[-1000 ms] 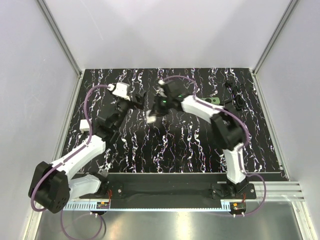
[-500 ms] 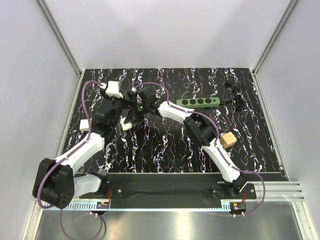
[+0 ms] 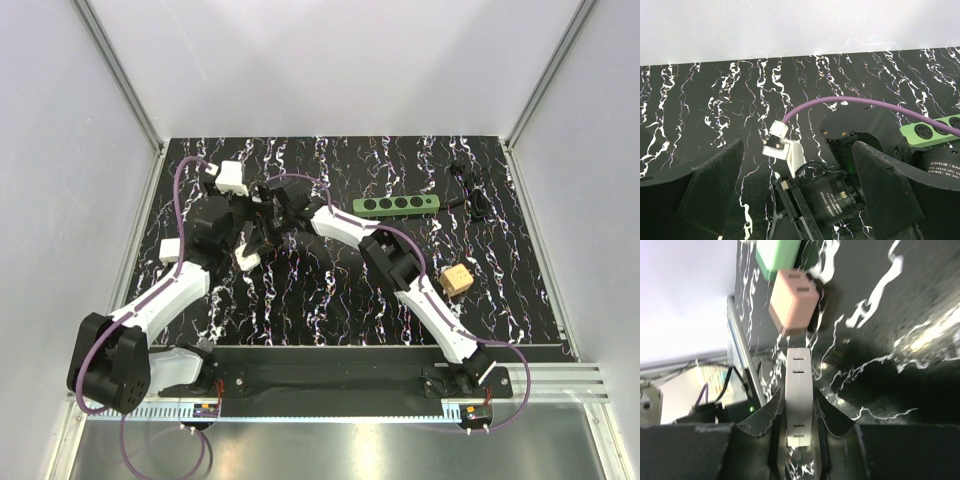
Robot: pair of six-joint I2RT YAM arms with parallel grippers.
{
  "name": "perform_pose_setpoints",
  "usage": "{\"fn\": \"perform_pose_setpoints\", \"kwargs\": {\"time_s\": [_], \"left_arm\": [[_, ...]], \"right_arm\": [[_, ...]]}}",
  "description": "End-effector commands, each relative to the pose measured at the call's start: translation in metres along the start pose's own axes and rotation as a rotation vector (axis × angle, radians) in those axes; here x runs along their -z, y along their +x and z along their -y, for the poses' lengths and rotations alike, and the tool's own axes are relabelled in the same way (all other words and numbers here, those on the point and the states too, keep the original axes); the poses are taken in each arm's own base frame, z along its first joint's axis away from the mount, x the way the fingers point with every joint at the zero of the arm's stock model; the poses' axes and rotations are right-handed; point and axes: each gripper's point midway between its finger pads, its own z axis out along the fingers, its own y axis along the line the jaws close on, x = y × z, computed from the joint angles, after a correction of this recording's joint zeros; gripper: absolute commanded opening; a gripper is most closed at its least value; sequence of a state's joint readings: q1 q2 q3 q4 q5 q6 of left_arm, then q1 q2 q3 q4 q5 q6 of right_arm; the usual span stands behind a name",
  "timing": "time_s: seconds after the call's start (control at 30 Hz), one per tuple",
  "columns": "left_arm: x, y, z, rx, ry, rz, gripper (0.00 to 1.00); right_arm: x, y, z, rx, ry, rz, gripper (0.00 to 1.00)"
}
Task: Pull the plug off the socket
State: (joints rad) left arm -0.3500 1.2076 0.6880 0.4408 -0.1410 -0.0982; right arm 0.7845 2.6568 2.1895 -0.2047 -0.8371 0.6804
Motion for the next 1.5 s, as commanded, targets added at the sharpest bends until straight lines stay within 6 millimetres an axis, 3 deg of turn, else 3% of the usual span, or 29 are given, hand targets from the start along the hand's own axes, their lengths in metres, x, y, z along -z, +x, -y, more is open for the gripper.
{"fn": "perform_pose_setpoints", "kwargs": {"time_s": [0.0, 0.07, 0.23, 0.27, 0.3, 0.37, 0.4, 0.57, 0.77, 1.0, 1.1, 1.2, 1.33, 1.37, 1.47], "left_arm": [[-0.004, -0.027, -0.005, -0.008, -0.025, 0.065, 0.96], [-0.004, -0.028, -0.006, -0.007, -0.031, 0.066, 0.96], [-0.004, -0.028, -0.005, 0.001, -0.029, 0.057, 0.95], [-0.005, -0.028, -0.005, 0.001, -0.029, 0.055, 0.95], [-0.005, -0.028, -0.005, 0.004, -0.027, 0.056, 0.95], [-0.005, -0.028, -0.005, 0.005, -0.026, 0.052, 0.95], [-0.005, -0.027, -0.005, 0.004, -0.027, 0.049, 0.95], [-0.006, -0.027, -0.006, 0.003, -0.029, 0.041, 0.94], [-0.008, -0.026, -0.005, 0.012, -0.026, 0.035, 0.94], [-0.008, -0.025, -0.006, 0.019, -0.028, 0.031, 0.93], [-0.008, -0.025, -0.006, 0.025, -0.027, 0.029, 0.93], [-0.009, -0.024, -0.005, 0.029, -0.019, 0.027, 0.93], [-0.007, -0.027, -0.004, 0.041, -0.012, 0.031, 0.93], [-0.007, -0.027, -0.003, 0.044, -0.008, 0.03, 0.93], [-0.004, -0.031, -0.002, 0.052, 0.005, 0.033, 0.93]], "right_arm": [[0.009, 0.013, -0.023, 0.057, -0.095, -0.091, 0.09], [0.014, 0.025, -0.019, 0.084, -0.087, -0.138, 0.1], [0.018, 0.023, -0.007, 0.135, -0.057, -0.169, 0.17], [0.014, 0.031, 0.006, 0.1, -0.027, -0.198, 0.16], [0.014, 0.021, 0.0, 0.141, -0.024, -0.177, 0.17], [0.01, 0.022, 0.014, 0.147, -0.002, -0.19, 0.17], [0.01, 0.016, 0.008, 0.188, -0.012, -0.174, 0.17], [0.003, 0.006, 0.023, 0.235, 0.002, -0.147, 0.2], [-0.001, -0.004, 0.022, 0.268, -0.001, -0.113, 0.21], [-0.008, -0.02, 0.002, 0.262, -0.1, -0.056, 0.3], [-0.009, -0.026, -0.001, 0.255, -0.103, -0.033, 0.39], [-0.009, -0.031, -0.001, 0.256, -0.084, -0.012, 0.56], [-0.001, -0.042, -0.005, 0.273, -0.03, 0.03, 0.6], [0.001, -0.043, -0.002, 0.268, -0.017, 0.037, 0.67], [0.011, -0.056, -0.006, 0.247, 0.014, 0.076, 0.7]]}}
